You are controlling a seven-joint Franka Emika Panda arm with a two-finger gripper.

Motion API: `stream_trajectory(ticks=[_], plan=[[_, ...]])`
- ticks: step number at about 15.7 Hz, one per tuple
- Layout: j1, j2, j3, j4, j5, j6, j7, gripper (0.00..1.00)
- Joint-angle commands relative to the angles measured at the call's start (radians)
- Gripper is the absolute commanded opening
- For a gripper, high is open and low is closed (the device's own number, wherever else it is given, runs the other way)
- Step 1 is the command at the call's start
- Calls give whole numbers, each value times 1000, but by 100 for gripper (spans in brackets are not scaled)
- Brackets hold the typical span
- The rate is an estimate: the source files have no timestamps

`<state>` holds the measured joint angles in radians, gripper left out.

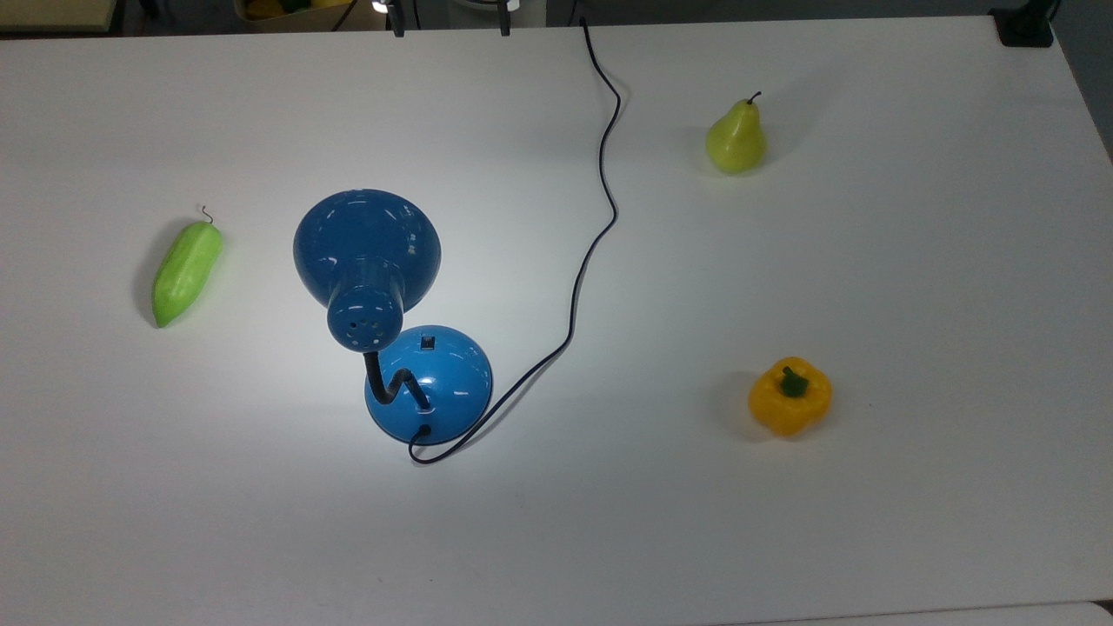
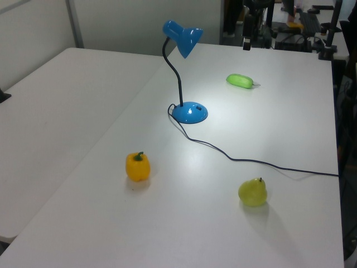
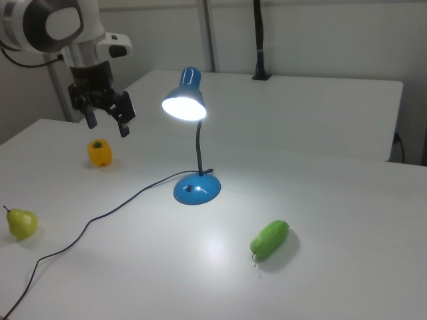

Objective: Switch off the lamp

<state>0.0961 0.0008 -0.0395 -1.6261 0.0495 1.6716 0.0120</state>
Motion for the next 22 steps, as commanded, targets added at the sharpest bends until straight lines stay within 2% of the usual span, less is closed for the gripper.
stream_trajectory(ticks=[1, 9, 10, 14, 17, 22], plan=[[7, 2, -3, 2, 12, 20, 11, 100], [7, 2, -3, -4, 7, 43, -7, 100], [8, 2, -3, -14, 6, 54, -18, 94], [7, 2, -3, -14, 9, 62, -70, 52], [7, 2, -3, -14, 12, 63, -73, 38], [7, 2, -2, -17, 21, 63, -73, 7]])
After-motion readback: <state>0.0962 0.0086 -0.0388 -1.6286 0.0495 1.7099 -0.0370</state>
